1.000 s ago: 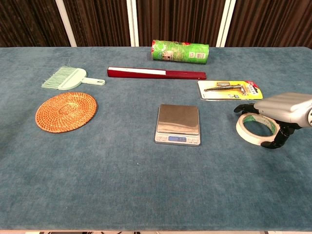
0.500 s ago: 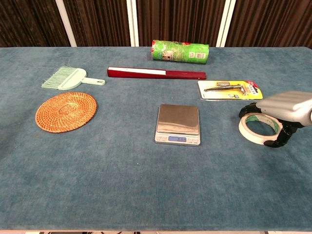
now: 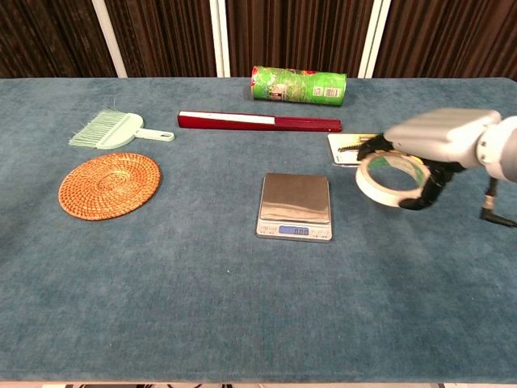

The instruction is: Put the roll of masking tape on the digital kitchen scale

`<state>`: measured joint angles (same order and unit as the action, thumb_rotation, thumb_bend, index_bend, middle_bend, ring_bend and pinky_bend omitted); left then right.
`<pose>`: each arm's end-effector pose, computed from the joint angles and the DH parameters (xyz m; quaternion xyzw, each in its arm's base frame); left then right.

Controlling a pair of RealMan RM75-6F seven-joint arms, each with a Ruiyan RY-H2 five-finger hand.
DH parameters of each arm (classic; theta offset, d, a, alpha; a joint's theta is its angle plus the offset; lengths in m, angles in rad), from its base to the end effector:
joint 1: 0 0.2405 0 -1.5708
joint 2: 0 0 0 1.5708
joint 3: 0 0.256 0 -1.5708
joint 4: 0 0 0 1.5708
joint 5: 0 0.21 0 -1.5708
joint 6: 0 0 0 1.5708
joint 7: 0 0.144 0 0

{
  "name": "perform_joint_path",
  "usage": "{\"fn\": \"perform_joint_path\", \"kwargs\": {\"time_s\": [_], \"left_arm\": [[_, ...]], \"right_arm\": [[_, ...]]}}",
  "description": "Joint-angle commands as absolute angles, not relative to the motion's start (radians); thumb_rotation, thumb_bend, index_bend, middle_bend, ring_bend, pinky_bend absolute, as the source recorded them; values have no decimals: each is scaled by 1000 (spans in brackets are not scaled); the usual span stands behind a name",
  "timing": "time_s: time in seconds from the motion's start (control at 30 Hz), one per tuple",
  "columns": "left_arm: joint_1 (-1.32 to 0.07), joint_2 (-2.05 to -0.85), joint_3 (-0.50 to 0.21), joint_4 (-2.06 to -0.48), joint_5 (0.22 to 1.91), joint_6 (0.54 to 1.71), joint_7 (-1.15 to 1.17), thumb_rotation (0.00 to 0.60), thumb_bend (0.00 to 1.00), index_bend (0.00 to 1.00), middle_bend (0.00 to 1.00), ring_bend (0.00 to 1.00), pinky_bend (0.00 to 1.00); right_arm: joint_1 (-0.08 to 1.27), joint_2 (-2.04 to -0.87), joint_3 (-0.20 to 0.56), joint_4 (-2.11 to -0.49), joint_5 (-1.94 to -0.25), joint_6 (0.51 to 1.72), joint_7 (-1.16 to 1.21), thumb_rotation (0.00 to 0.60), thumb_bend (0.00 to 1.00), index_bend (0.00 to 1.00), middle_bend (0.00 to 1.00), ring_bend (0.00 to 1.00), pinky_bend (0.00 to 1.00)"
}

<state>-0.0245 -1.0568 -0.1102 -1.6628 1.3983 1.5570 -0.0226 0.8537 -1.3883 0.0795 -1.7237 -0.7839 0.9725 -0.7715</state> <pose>-0.3199 0.1723 0.1978 -0.5229 -0.3879 -0.3982 0.6462 -0.1444 -0.3294 0.0060 0.8073 -0.3120 0.2268 0.4467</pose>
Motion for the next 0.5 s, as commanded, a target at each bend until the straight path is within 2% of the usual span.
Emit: {"fn": "perform_joint_path", "kwargs": {"time_s": [0.03, 0.5], "left_arm": [[-24, -1055, -112, -1662, 1396, 1557, -27, 600, 0, 0, 0, 0, 0], [-24, -1044, -111, -1659, 1400, 1552, -59, 600, 0, 0, 0, 0, 0]], "right_arm": [[906, -1420, 115, -1739, -729, 966, -824, 600, 419, 329, 356, 443, 316], [1076, -1606, 161, -1681, -546, 994, -992, 600, 419, 329, 356, 443, 574]]}}
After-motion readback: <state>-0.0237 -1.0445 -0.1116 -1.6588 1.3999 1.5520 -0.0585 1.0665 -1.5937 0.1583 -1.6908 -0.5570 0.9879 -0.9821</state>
